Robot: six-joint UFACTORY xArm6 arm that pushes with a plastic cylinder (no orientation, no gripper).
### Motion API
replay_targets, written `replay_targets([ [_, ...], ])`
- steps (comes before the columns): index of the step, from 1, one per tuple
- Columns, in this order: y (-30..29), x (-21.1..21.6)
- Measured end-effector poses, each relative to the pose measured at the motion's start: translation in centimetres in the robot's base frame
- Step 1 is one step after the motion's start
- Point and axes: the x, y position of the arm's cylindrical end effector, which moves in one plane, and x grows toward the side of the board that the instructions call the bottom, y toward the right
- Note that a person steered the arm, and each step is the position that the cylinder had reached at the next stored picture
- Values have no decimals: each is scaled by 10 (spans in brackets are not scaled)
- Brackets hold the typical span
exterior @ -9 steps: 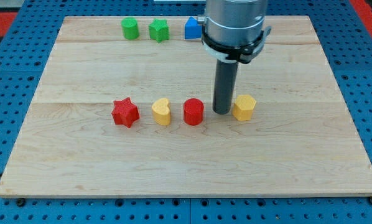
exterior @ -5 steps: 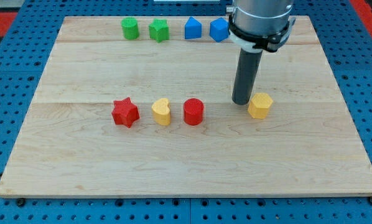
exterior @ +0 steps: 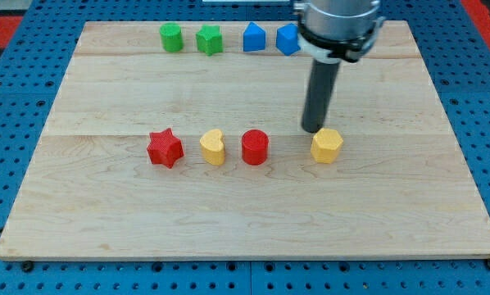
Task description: Place the yellow hexagon to the bottom right
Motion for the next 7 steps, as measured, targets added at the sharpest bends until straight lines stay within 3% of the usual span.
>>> replay_targets([
  [3,15,0],
  [5,-16,11],
  [7,34,18],
])
